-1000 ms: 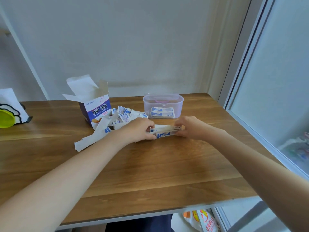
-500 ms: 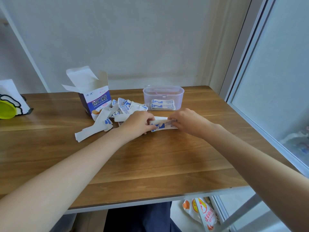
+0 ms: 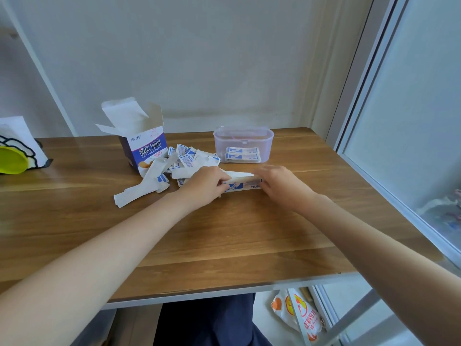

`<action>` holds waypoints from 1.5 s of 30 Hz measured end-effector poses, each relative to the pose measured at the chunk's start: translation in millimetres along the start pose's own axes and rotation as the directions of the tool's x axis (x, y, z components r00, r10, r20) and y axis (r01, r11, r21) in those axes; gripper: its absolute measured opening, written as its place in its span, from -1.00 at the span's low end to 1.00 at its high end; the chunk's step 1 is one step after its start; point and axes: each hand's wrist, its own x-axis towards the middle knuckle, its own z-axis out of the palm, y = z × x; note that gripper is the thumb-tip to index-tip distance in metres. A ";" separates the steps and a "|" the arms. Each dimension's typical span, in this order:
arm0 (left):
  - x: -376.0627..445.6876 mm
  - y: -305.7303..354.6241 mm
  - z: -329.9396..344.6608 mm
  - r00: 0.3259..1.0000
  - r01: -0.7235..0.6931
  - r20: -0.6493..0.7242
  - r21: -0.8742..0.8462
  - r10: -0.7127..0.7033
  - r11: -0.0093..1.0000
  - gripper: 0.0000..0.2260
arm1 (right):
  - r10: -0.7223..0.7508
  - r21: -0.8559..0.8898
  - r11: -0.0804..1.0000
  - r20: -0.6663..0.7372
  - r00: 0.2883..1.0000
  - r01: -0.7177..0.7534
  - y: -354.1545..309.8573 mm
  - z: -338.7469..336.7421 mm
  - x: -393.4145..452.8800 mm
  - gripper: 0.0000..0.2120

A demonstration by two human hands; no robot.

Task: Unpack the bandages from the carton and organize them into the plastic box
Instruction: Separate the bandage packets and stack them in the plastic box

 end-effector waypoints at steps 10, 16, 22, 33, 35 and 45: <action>29.5 -2.6 -52.4 0.990 0.091 -0.058 -0.434 -0.129 0.896 -0.87 | 0.022 0.161 0.987 -0.025 0.999 -0.018 -1.9 -49.5 27.9 -0.75; 86.2 -8.0 -89.5 0.933 0.105 -0.125 -0.802 -0.337 0.587 -0.79 | 0.153 0.346 0.936 -0.231 0.961 -0.066 8.7 -83.4 89.0 -0.85; 128.1 -7.7 -81.1 0.970 0.234 -0.081 0.070 -0.228 0.970 -0.81 | 0.210 0.174 0.952 0.238 0.948 -0.254 29.9 -71.2 139.6 -0.91; 152.6 10.5 -55.7 0.961 0.192 0.101 0.425 -0.258 0.884 -0.81 | 0.209 -0.143 0.977 0.493 0.845 -0.158 32.0 -52.5 159.9 -0.75; 154.4 14.4 -53.1 0.939 0.200 0.174 0.422 -0.295 0.884 -0.74 | 0.225 -0.163 0.973 0.503 0.835 -0.164 31.1 -50.9 160.7 -0.76; 156.1 23.8 -50.0 0.854 0.232 0.363 0.374 -0.372 0.898 -0.66 | 0.341 -0.357 0.920 0.528 0.778 -0.161 27.2 -44.4 167.7 -0.81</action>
